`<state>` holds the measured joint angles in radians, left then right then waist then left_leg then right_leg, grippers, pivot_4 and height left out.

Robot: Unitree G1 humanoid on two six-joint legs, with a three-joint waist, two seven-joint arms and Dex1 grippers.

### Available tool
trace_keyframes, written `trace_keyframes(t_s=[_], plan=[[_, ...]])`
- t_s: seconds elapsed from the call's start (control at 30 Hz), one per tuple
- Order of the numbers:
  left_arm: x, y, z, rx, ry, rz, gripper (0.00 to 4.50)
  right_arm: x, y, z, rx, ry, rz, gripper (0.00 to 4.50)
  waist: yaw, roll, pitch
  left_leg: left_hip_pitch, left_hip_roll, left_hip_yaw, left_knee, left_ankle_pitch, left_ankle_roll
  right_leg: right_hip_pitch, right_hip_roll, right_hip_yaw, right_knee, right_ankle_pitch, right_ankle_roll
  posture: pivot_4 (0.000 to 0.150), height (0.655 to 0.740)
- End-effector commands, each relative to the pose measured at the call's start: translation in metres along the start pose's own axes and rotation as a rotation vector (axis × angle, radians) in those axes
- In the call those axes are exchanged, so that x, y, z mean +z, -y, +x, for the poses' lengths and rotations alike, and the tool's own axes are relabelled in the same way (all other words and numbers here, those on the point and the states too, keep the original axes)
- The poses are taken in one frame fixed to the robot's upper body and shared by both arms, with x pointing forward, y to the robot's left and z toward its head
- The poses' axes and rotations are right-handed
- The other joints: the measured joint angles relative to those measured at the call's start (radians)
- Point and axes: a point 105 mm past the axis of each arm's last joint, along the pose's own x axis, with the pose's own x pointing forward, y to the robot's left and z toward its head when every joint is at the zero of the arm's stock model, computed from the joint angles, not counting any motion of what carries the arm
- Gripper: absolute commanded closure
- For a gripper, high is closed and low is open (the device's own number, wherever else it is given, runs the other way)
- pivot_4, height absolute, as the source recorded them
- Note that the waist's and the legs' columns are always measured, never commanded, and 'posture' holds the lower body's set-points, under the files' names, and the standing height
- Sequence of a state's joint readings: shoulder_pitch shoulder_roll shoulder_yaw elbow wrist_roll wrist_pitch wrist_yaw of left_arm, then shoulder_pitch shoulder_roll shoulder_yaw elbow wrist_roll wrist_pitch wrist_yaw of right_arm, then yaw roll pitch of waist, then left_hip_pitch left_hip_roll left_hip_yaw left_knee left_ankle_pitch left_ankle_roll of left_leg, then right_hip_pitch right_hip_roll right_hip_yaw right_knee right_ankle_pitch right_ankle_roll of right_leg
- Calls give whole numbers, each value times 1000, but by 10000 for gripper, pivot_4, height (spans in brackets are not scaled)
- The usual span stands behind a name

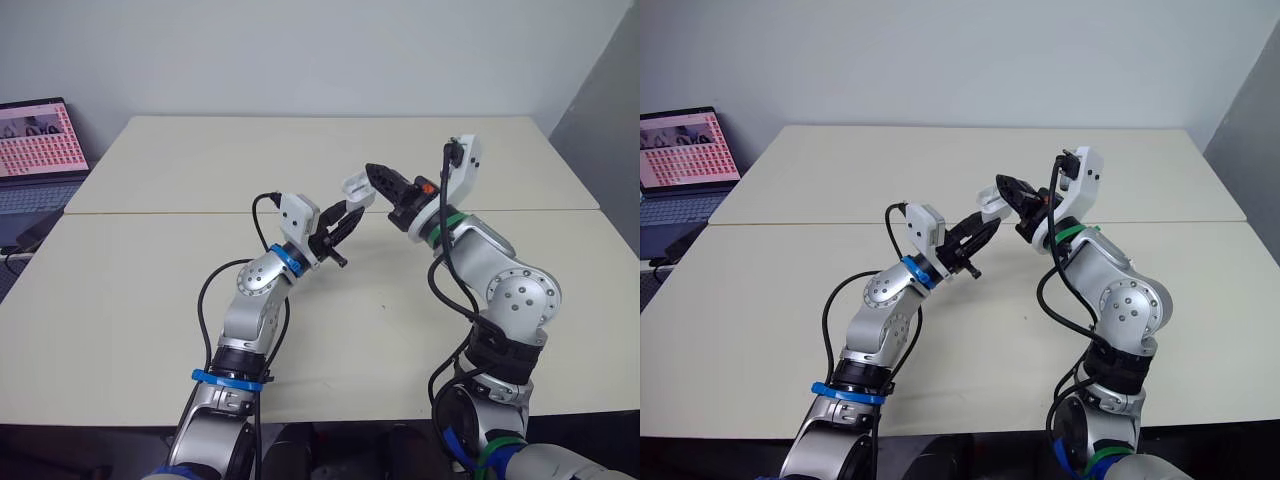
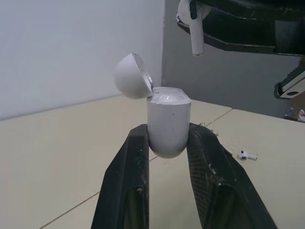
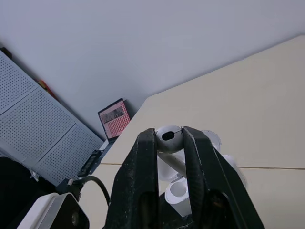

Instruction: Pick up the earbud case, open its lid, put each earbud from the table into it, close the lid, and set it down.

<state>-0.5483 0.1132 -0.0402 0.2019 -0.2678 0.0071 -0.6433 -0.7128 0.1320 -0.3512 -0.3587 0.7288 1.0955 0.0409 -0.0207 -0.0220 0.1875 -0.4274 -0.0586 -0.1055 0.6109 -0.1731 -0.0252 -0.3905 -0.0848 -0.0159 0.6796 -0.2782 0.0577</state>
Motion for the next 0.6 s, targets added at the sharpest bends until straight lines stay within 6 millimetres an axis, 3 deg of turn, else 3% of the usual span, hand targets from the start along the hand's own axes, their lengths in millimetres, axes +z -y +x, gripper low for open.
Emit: trace_keyframes(t_s=[0.03, 0.6], plan=[[19, 2, 7, -21, 66, 43, 37135, -6, -13, 4, 55, 19, 52, 41122, -5, 0, 0, 0, 0, 0, 0, 0, 0, 0, 0, 0, 0, 0, 0, 1500, 7400], [23, 4, 10, -30, 82, 43, 37135, -16, -16, 15, 71, 4, 73, 41122, -9, 0, 0, 0, 1, 0, 0, 0, 0, 0, 0, 0, 0, 0, 0, 1500, 7400]])
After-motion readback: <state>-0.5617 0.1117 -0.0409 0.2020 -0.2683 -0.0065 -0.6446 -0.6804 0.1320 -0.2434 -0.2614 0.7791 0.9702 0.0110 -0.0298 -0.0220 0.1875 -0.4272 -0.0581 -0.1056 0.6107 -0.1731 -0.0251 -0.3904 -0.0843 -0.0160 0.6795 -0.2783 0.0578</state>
